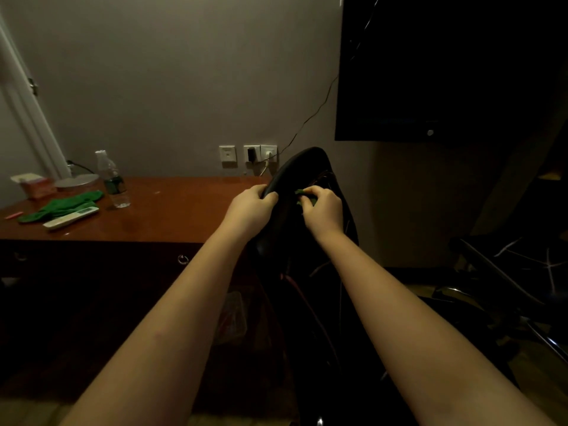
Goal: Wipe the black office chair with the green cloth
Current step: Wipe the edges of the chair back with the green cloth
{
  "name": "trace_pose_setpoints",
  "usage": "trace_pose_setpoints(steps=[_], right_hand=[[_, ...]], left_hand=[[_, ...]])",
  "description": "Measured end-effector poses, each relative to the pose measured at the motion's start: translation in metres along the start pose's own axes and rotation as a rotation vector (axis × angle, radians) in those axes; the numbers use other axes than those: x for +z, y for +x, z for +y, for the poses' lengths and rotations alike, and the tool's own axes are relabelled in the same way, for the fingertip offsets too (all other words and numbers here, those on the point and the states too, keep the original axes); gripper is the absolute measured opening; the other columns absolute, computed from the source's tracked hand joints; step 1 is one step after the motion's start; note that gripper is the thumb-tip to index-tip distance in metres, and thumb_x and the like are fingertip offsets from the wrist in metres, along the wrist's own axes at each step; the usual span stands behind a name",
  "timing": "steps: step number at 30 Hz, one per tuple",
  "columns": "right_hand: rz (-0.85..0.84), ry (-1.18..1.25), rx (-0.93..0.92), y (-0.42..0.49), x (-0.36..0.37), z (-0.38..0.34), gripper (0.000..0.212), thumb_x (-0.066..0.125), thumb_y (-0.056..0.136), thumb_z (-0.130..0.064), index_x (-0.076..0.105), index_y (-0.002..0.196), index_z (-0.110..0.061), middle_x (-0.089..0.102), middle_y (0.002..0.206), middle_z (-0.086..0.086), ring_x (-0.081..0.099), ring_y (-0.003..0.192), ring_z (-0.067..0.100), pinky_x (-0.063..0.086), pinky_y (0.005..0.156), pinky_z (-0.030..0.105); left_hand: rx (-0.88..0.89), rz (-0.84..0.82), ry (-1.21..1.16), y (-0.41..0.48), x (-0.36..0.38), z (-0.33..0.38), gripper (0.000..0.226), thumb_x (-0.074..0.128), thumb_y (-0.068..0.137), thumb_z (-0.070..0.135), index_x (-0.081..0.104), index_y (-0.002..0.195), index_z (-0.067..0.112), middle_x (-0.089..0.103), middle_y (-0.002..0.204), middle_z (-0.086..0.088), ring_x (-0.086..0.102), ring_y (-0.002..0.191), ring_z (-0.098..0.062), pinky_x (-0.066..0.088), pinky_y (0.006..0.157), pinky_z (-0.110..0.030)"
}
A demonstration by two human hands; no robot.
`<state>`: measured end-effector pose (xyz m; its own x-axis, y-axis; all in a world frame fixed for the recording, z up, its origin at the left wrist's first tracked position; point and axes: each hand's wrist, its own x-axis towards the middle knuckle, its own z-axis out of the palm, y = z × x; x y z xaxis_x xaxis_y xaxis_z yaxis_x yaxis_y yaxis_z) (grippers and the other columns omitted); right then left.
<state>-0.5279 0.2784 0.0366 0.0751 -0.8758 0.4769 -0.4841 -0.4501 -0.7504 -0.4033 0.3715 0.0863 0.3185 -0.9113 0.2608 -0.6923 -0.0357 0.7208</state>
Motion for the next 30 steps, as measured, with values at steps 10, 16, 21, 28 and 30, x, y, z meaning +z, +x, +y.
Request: trace_pose_setpoints(steps=[10, 16, 21, 28, 30], right_hand=[[-0.097, -0.088, 0.019, -0.018, -0.014, -0.01, 0.023, 0.056, 0.096, -0.02, 0.067, 0.115, -0.014, 0.063, 0.112, 0.01, 0.062, 0.098, 0.025, 0.053, 0.087, 0.036], [-0.162, -0.088, -0.098, -0.067, -0.038, -0.019, 0.021, 0.056, 0.095, -0.016, 0.066, 0.114, -0.015, 0.058, 0.114, 0.007, 0.058, 0.103, 0.023, 0.045, 0.084, 0.026], [-0.168, -0.008, -0.167, -0.123, -0.06, -0.026, 0.02, 0.057, 0.094, -0.013, 0.067, 0.112, -0.014, 0.059, 0.113, 0.004, 0.055, 0.099, 0.012, 0.038, 0.078, 0.013], [-0.209, 0.035, -0.252, -0.19, -0.084, -0.028, 0.019, 0.059, 0.094, -0.009, 0.069, 0.111, -0.011, 0.059, 0.108, 0.001, 0.058, 0.1, 0.014, 0.051, 0.086, 0.022], [-0.2, 0.014, -0.291, -0.2, -0.087, -0.027, 0.019, 0.061, 0.093, -0.009, 0.07, 0.11, -0.009, 0.06, 0.106, 0.004, 0.058, 0.101, 0.017, 0.051, 0.089, 0.031]], left_hand=[[-0.002, 0.04, -0.052, -0.014, 0.0, 0.002, 0.035, 0.051, 0.098, 0.029, 0.06, 0.129, 0.017, 0.063, 0.106, 0.0, 0.06, 0.097, -0.019, 0.046, 0.078, -0.03], [-0.024, 0.066, -0.058, -0.032, 0.0, 0.009, 0.039, 0.051, 0.098, 0.032, 0.057, 0.133, 0.015, 0.064, 0.122, -0.007, 0.061, 0.109, -0.025, 0.05, 0.089, -0.034], [-0.028, 0.071, -0.023, -0.045, 0.001, 0.017, 0.04, 0.05, 0.099, 0.033, 0.057, 0.132, 0.013, 0.064, 0.123, -0.009, 0.06, 0.11, -0.027, 0.05, 0.089, -0.036], [-0.055, 0.053, -0.021, -0.057, -0.001, 0.025, 0.037, 0.049, 0.1, 0.032, 0.059, 0.128, 0.01, 0.065, 0.119, -0.012, 0.061, 0.107, -0.03, 0.051, 0.094, -0.043], [-0.059, 0.05, -0.017, -0.059, -0.002, 0.026, 0.038, 0.049, 0.1, 0.032, 0.059, 0.129, 0.01, 0.064, 0.121, -0.012, 0.06, 0.109, -0.03, 0.05, 0.093, -0.04]])
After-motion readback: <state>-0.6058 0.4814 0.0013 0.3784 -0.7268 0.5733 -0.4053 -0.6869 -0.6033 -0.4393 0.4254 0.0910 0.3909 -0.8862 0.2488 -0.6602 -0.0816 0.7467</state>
